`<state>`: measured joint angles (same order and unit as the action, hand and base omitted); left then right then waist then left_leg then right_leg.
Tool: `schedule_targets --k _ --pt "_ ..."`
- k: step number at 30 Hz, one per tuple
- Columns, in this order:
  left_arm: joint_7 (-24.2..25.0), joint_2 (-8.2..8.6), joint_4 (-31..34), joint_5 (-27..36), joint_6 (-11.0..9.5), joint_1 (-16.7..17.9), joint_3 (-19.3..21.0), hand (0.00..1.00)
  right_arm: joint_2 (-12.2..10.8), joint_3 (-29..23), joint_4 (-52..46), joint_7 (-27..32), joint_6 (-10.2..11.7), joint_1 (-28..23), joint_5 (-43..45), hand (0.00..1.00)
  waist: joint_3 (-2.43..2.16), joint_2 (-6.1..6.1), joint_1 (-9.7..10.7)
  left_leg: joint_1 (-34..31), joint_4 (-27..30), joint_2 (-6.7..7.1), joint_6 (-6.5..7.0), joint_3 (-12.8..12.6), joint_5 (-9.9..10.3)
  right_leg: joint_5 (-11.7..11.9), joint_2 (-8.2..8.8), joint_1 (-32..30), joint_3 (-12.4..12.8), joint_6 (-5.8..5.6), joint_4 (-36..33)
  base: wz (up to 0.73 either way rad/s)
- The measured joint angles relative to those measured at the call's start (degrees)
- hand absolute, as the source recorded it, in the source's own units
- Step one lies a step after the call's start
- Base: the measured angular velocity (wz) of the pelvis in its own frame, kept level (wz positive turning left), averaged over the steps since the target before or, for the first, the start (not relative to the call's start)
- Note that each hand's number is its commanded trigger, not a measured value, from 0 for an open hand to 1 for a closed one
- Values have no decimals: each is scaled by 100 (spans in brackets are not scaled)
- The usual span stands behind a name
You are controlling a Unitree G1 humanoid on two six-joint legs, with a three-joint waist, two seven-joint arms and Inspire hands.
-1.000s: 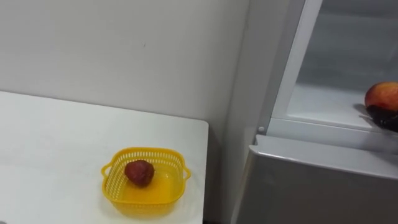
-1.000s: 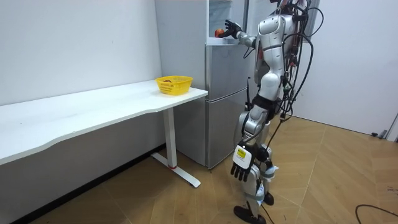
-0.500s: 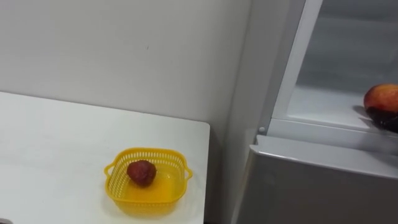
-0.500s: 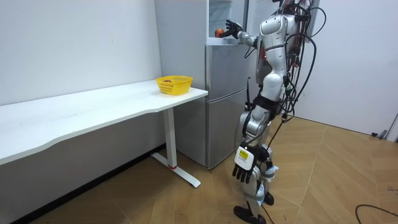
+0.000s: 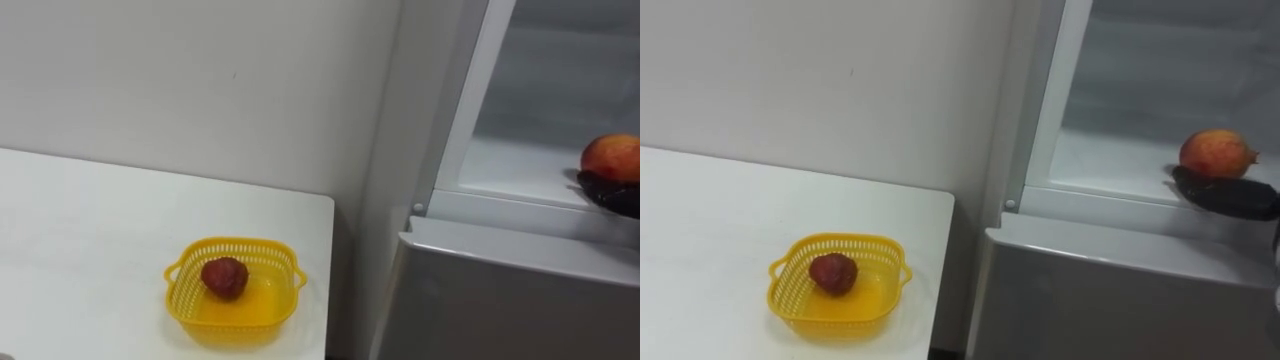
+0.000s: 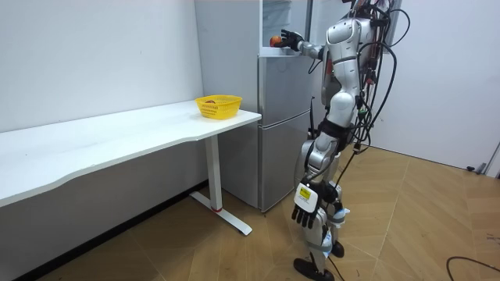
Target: Retrieve from the upper fridge
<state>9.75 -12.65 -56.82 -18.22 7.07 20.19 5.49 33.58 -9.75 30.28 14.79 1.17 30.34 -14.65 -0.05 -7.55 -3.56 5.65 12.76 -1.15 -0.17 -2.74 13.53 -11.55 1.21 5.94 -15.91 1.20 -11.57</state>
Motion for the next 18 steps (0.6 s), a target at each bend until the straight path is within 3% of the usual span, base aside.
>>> schedule_targets --k 3,4,5,6,10,18 --pt "2 0 0 0 0 48 0 0 29 0 34 -116 0 2 21 0 -6 10 8 4 -1 0 0 0 0 0 0 7 -3 0 1 0" --pt "2 0 0 0 0 70 0 0 41 8 38 -137 0 3 44 44 -5 19 3 6 -2 0 0 3 0 0 -2 8 -1 0 1 0" --pt "2 0 -3 0 -1 77 -2 0 45 8 39 -151 0 4 51 80 -8 17 2 8 -2 0 0 3 0 0 -1 10 -2 0 -1 0" --pt "2 0 -8 0 -1 89 -5 0 59 14 44 -185 1 7 53 100 -8 21 2 12 -2 0 0 3 0 0 -1 14 -2 1 -2 0" --pt "3 -2 -13 7 -4 88 -4 0 225 197 151 -380 14 16 48 100 -7 21 0 45 -13 -1 0 3 -1 1 0 33 4 1 -5 0" --pt "84 -20 -12 15 -7 88 -4 0 283 314 363 -577 2 210 52 100 19 -31 -12 93 -45 -3 -7 -16 -6 -3 -5 60 6 6 11 0"
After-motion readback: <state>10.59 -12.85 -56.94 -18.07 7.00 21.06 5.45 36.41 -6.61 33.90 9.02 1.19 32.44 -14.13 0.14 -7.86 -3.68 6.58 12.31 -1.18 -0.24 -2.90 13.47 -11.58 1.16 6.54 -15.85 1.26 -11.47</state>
